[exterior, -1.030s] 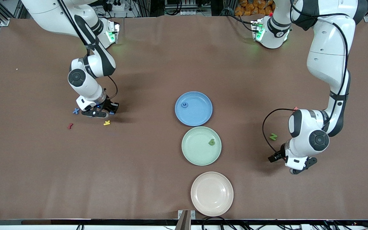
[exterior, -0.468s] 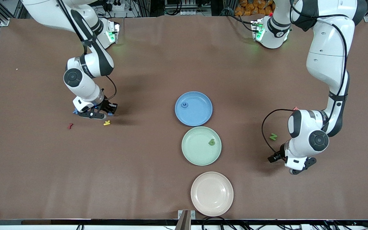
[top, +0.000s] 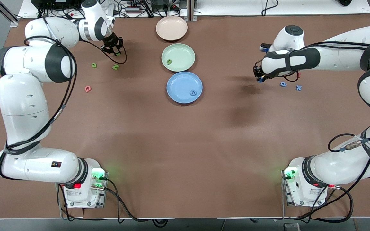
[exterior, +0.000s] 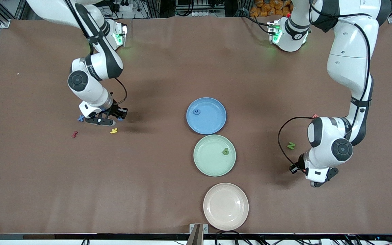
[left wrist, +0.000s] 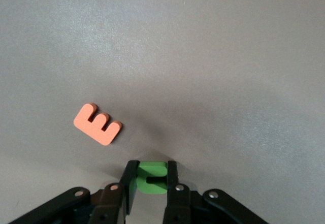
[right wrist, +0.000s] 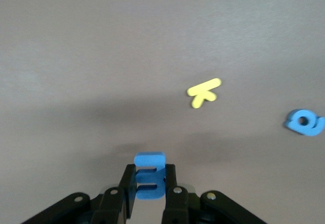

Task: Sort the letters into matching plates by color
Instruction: 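Grasp and lift the blue 3 and green c with both grippers, then carry the 3 and c over the blue and green plates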

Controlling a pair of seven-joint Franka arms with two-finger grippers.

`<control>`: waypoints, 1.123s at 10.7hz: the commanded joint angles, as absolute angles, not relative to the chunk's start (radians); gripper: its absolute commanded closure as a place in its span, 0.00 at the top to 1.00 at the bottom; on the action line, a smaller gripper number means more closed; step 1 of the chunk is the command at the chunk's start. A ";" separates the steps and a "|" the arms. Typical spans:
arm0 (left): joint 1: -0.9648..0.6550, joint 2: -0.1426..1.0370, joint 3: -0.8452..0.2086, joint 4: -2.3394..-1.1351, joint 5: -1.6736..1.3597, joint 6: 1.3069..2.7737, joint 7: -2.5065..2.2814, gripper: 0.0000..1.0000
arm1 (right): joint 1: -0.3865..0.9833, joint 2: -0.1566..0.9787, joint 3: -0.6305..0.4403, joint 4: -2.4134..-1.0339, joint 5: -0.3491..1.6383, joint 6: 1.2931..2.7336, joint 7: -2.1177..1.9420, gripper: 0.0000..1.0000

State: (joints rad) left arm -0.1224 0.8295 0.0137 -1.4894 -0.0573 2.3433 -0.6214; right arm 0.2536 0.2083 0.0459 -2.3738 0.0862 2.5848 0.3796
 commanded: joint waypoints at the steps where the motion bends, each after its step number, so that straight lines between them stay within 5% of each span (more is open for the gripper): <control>1: -0.129 0.838 0.012 -1.489 -0.071 2.349 -0.624 0.00 | 0.322 0.187 0.041 -2.317 0.187 2.512 0.420 0.00; 12: -0.299 0.710 0.002 -1.489 -0.060 2.238 -0.854 0.00 | 0.676 0.411 0.041 -1.944 0.230 2.467 1.041 0.00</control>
State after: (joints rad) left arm -0.2389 0.7413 0.0016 -1.4736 -0.0567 2.2552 -0.7364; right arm 0.6086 0.3283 0.0488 -2.0521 0.2153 2.4672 0.9189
